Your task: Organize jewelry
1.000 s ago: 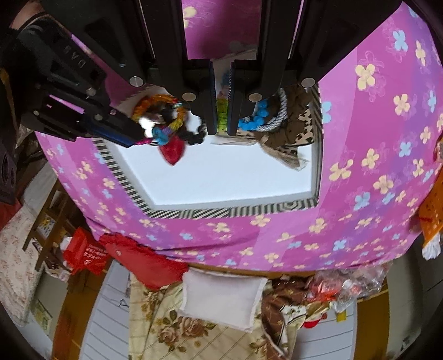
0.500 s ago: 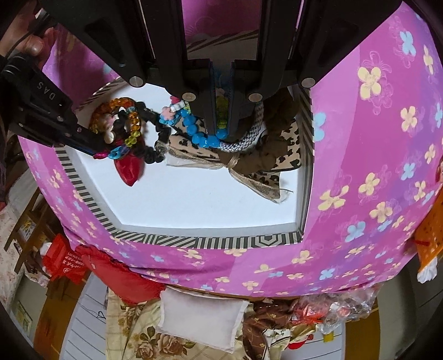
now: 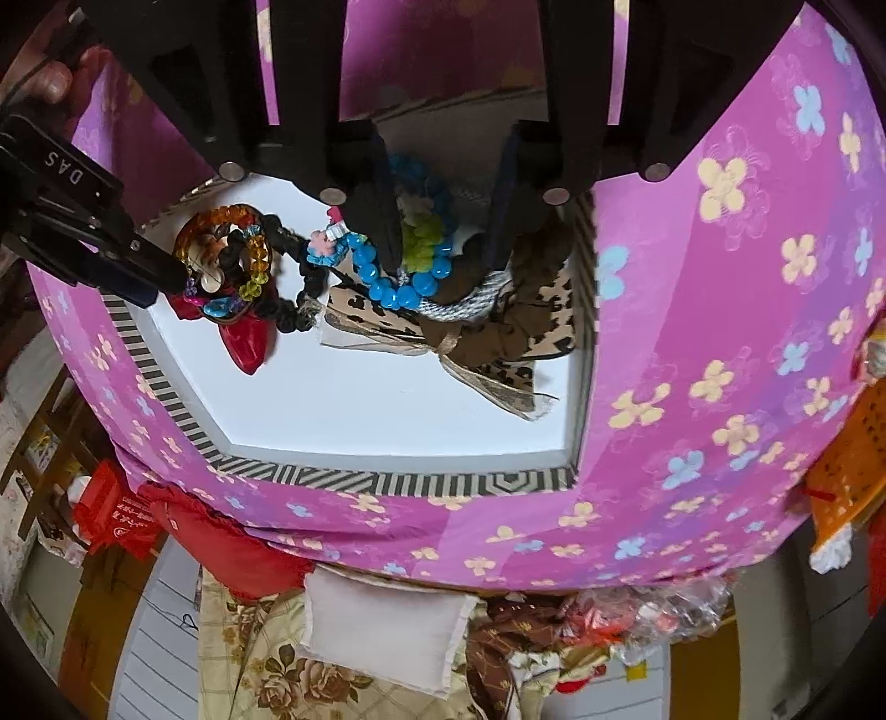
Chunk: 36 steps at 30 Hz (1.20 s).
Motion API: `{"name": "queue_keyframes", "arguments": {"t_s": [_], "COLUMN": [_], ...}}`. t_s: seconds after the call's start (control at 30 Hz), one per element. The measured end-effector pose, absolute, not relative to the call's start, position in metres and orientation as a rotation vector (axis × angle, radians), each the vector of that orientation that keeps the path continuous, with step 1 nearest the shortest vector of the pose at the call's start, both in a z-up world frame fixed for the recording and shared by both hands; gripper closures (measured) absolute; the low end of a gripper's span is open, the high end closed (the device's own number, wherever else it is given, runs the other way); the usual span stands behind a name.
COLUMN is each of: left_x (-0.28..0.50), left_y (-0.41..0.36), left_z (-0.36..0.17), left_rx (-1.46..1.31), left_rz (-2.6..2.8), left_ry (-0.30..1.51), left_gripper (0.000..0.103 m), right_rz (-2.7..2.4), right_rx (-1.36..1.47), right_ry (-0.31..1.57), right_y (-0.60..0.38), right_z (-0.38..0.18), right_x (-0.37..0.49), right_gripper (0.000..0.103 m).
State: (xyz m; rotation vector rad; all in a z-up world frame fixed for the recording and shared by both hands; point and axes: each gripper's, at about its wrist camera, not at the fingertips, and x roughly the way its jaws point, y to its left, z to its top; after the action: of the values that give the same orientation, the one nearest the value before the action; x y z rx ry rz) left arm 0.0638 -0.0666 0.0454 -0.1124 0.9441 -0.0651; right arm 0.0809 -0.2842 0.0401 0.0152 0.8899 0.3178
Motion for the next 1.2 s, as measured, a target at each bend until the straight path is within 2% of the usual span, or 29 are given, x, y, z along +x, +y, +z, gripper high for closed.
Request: {"name": "queue_keyframes", "arguments": {"t_s": [0.17,0.5,0.67,1.2], "left_x": [0.051,0.013,-0.006,-0.042], "left_y": [-0.065,-0.074,-0.08,-0.079], "left_z": [0.056,0.073,0.084,0.109], "left_rx": [-0.111,-0.079,-0.076,-0.073], "left_rz": [-0.057,-0.032,-0.032,0.015], "left_ry": [0.921,0.873,0.839,0.746], "left_gripper": [0.081,0.081,0.081,0.081], "right_rz": [0.328,0.309,0.295,0.282], "right_rx": [0.008,0.017,0.024,0.015], "right_ry": [0.859,0.789,0.758,0.735], "right_y": [-0.281,-0.282,-0.284,-0.278], "right_z": [0.05,0.071,0.08,0.09], "right_x": [0.062,0.019,0.0,-0.022], "right_gripper": [0.045,0.037,0.03,0.023]}}
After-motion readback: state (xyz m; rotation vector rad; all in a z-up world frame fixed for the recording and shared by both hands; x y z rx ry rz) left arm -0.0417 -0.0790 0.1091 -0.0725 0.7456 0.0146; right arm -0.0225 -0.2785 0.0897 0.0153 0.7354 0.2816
